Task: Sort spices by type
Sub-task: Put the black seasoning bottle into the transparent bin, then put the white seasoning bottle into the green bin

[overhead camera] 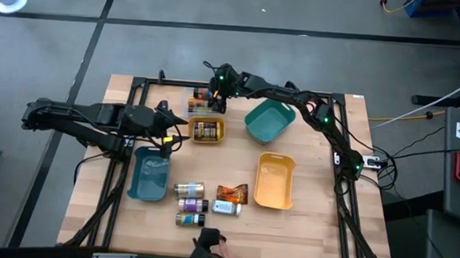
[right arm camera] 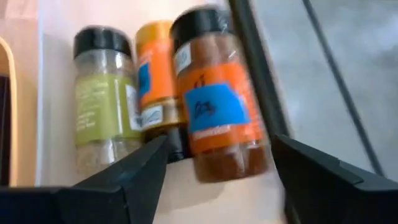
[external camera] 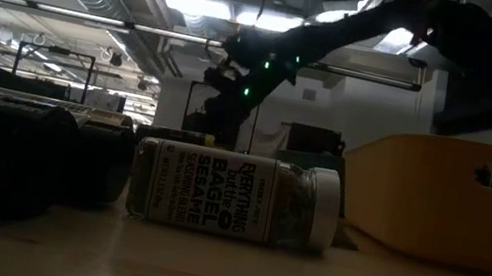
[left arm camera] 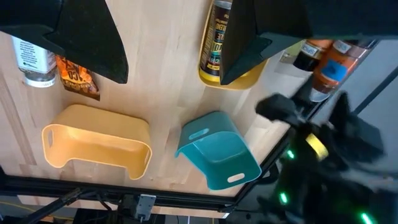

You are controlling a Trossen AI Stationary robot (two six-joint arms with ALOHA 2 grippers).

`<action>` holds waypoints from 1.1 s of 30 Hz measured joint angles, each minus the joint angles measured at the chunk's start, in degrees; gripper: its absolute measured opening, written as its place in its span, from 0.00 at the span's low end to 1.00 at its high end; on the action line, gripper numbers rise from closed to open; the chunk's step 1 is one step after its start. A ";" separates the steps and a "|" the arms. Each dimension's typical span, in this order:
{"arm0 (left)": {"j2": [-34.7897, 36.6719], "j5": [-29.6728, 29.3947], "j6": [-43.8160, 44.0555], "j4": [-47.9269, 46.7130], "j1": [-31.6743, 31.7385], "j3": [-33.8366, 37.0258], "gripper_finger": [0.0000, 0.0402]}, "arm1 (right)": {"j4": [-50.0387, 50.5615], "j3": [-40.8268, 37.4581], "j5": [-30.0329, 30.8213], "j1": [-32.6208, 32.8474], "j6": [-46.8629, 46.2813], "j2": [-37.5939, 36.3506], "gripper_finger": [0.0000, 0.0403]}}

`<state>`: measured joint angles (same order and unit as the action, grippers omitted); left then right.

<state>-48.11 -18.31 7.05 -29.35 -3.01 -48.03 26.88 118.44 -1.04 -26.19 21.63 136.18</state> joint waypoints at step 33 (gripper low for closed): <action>-21.21 2.27 19.49 0.08 -13.29 0.02 0.59 | 50.21 15.27 -2.20 7.97 -6.75 -18.64 0.71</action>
<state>-69.32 -16.03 26.54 -29.27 -16.29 -48.01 77.09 133.71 -3.24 -18.22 14.88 117.54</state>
